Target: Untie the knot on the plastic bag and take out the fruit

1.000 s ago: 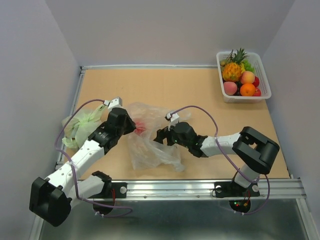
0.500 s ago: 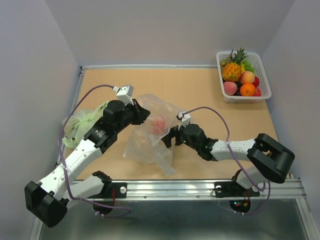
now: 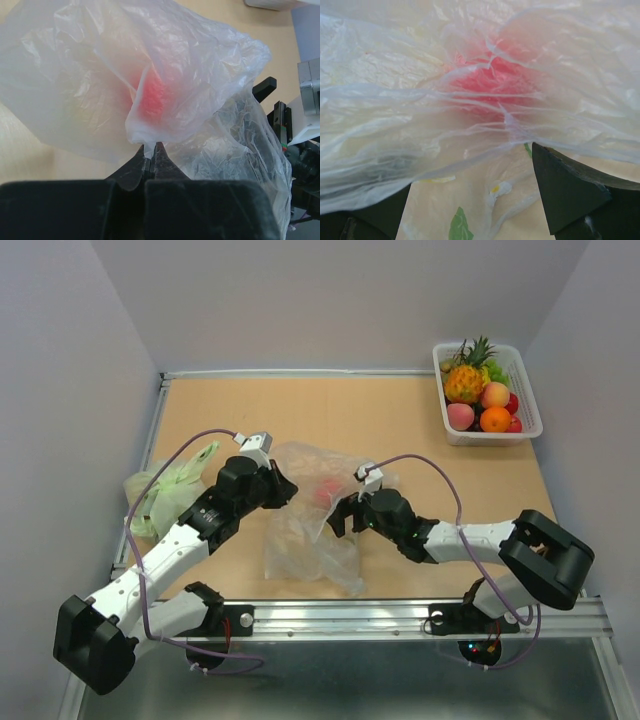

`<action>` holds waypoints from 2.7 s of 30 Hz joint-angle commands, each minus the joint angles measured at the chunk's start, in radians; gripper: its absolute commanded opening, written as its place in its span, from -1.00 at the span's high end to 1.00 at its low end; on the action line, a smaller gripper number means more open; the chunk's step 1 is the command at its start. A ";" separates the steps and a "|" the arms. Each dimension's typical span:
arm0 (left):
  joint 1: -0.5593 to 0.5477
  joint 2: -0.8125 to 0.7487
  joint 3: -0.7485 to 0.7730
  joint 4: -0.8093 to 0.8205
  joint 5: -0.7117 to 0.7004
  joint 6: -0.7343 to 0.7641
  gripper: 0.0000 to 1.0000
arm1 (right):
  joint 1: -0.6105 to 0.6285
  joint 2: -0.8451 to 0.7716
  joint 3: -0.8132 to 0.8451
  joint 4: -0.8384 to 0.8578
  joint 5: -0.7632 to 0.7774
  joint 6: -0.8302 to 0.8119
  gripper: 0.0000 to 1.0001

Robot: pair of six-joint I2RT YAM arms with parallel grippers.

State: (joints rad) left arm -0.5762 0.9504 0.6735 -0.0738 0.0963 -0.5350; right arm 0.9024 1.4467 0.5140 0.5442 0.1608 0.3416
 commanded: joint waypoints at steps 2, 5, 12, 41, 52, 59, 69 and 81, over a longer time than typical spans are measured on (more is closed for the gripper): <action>-0.001 -0.018 0.012 0.049 0.046 0.029 1.00 | -0.002 -0.036 0.018 0.016 0.043 -0.015 -1.00; -0.001 -0.021 0.012 0.051 0.054 0.035 1.00 | 0.000 -0.022 0.050 0.017 0.005 0.002 -1.00; -0.001 -0.021 0.020 0.046 0.077 0.038 1.00 | -0.002 0.020 0.107 0.056 0.020 0.109 -1.00; -0.065 0.014 0.037 0.020 0.022 0.043 1.00 | -0.002 0.316 0.267 0.157 0.284 0.162 -0.02; 0.036 0.054 0.075 0.023 -0.125 0.061 1.00 | 0.000 0.103 0.117 0.135 0.206 0.010 0.68; 0.098 0.120 0.081 0.140 -0.070 0.084 1.00 | -0.002 -0.100 0.057 -0.012 0.232 -0.062 0.82; 0.162 0.174 0.087 0.190 -0.063 0.124 1.00 | -0.181 -0.298 0.260 -0.358 0.347 -0.253 0.87; 0.164 -0.007 -0.054 0.235 0.013 0.216 1.00 | -0.704 -0.125 0.651 -0.504 0.353 -0.237 0.85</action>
State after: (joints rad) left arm -0.4122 1.0004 0.6544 0.0982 0.0658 -0.3687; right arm 0.3256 1.2549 1.0145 0.0872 0.5240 0.0647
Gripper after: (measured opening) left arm 0.025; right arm 0.853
